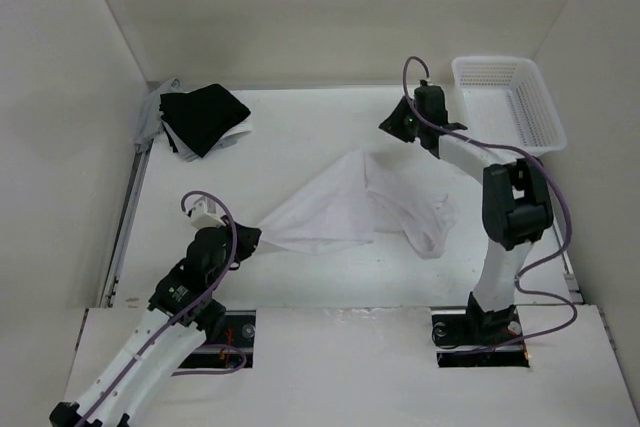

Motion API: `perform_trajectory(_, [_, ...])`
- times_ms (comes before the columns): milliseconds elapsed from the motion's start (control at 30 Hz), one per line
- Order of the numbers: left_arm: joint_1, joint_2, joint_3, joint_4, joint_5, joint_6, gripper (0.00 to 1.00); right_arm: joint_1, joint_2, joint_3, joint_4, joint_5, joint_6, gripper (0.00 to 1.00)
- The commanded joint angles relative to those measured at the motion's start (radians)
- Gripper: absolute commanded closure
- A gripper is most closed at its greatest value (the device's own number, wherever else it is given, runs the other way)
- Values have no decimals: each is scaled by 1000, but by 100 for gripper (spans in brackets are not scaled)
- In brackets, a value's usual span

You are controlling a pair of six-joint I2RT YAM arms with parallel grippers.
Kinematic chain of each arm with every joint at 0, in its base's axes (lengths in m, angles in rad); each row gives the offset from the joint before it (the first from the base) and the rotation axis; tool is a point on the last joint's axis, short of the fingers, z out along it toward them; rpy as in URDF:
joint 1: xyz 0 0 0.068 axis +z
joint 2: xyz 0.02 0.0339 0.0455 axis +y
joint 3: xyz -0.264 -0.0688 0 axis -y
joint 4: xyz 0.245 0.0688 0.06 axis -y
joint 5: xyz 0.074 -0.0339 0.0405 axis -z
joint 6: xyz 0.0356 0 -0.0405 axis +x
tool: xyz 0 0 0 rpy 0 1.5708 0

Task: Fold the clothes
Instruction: Flatten the tank top out

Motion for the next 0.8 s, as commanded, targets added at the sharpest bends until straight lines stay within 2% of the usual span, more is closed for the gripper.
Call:
perform_trajectory(0, [23,10,-18,50,-6,-34,98,40,-168,-29,20,48,-35,64])
perform_trajectory(67, [37,10,-27,61,0,-34,97,68,-286,-193,84,90,-35,62])
perform_trajectory(100, [44,14,-30,67,3,-33,97,89,-355,-302,127,98,-29,65])
perform_trajectory(167, [58,28,-33,87,10,-24,97,138,-479,-506,210,93,0,79])
perform_trajectory(233, [67,46,-35,108,20,-11,97,198,-585,-687,276,82,43,98])
perform_trajectory(300, [73,59,-41,132,33,-5,96,256,-690,-839,322,79,78,100])
perform_trajectory(333, [78,60,-43,138,40,-2,96,284,-745,-906,334,81,95,99])
perform_trajectory(400, [87,60,-44,145,55,6,96,327,-832,-996,334,91,131,91])
perform_trajectory(467, [101,60,-44,155,69,18,96,362,-899,-1065,331,99,152,75])
perform_trajectory(533, [116,65,-44,164,87,27,95,384,-913,-1099,325,104,157,64])
perform_trajectory(767, [168,89,-46,185,161,50,95,391,-775,-1065,416,78,129,59])
